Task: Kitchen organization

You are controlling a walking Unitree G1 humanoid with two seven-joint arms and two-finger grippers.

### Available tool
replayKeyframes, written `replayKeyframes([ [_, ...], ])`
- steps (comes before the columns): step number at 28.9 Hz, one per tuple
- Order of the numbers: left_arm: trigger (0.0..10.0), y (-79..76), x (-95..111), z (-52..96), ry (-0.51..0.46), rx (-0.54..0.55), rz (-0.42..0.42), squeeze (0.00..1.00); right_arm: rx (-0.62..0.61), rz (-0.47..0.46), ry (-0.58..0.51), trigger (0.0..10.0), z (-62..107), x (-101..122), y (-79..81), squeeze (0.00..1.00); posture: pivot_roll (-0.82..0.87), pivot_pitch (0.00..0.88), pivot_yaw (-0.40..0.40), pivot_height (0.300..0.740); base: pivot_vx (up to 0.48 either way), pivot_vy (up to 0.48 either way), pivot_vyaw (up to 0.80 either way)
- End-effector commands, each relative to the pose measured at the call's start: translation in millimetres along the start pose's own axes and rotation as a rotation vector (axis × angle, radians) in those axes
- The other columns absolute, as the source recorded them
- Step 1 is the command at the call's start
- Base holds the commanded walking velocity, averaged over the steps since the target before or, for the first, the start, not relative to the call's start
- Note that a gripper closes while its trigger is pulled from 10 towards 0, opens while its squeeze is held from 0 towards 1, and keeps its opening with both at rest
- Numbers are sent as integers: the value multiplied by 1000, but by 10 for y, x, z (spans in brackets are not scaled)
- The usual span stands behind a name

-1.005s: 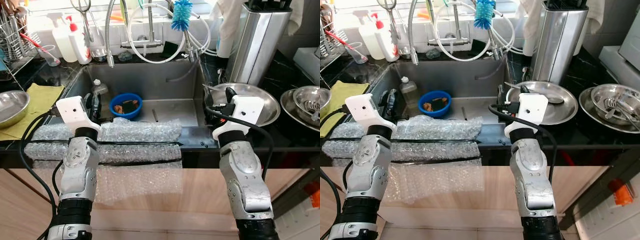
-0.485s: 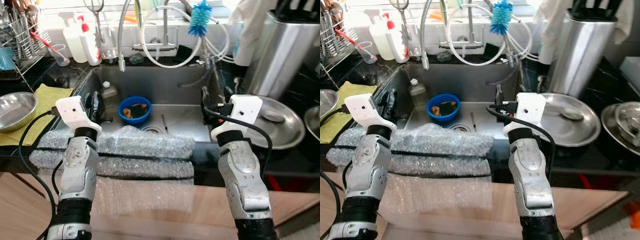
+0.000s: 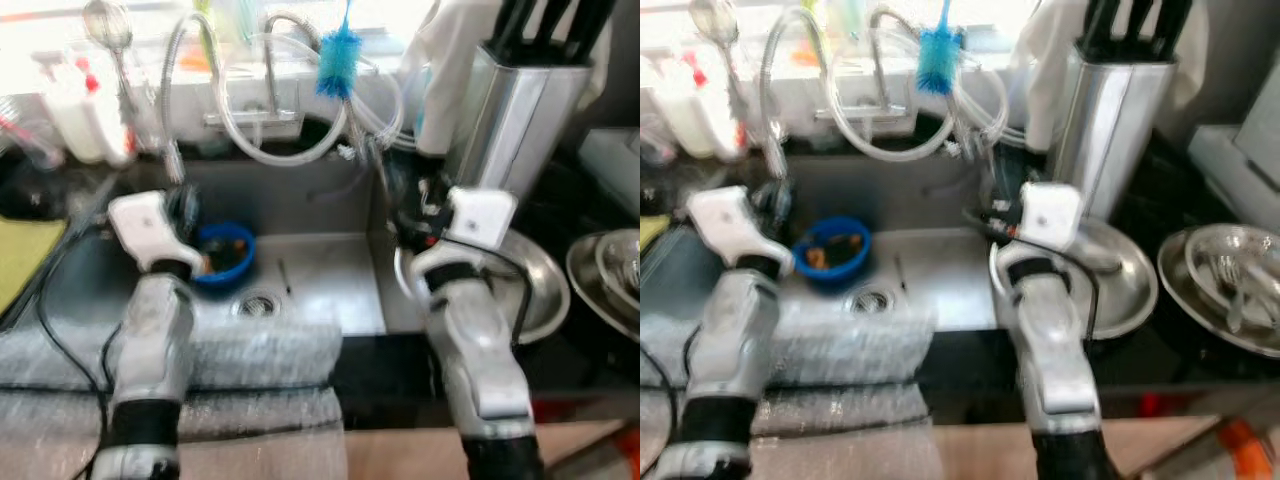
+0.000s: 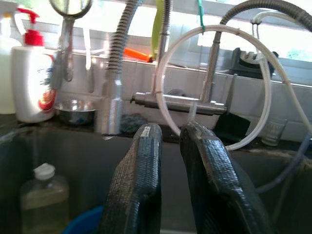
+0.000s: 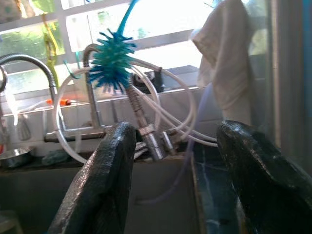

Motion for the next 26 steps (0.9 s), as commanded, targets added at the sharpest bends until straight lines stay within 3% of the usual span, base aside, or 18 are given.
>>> replayKeyframes([
  [1,10000,-30,40,-4,-19,-8,10,0,-7,6,-8,10000,5,28,-18,0,-44,34,73,740,0,0,0],
  [15,10000,-41,22,0,-8,-18,10,0,11,31,5,10000,-13,70,-25,0,-46,36,75,740,0,0,0],
  [21,10000,-63,10,-4,0,-28,11,0,18,152,51,10000,-74,191,-185,0,-55,32,76,740,0,0,0],
  [23,10000,-63,5,-7,5,-33,12,0,69,276,117,10000,-120,293,-312,0,-60,36,77,740,0,0,0],
  [25,10000,-63,3,-7,5,-33,12,0,87,281,122,10000,-123,317,-324,0,-60,36,77,740,0,0,0],
  [26,10000,-64,-3,-7,8,-35,11,0,127,310,149,10000,-125,338,-349,47,-69,36,79,740,0,0,0],
])
Point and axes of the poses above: a point about 5 cm out from each wrist's last joint towards the gripper, its own z axis pointing back from the gripper into the wrist, its own x axis along the axis of the wrist's last joint, y = z × x, the point moved 1 cm from there along -z, pointing out of the wrist towards the gripper, and after that the axes turned 5 degrees about -z, right-handed, at the moved point
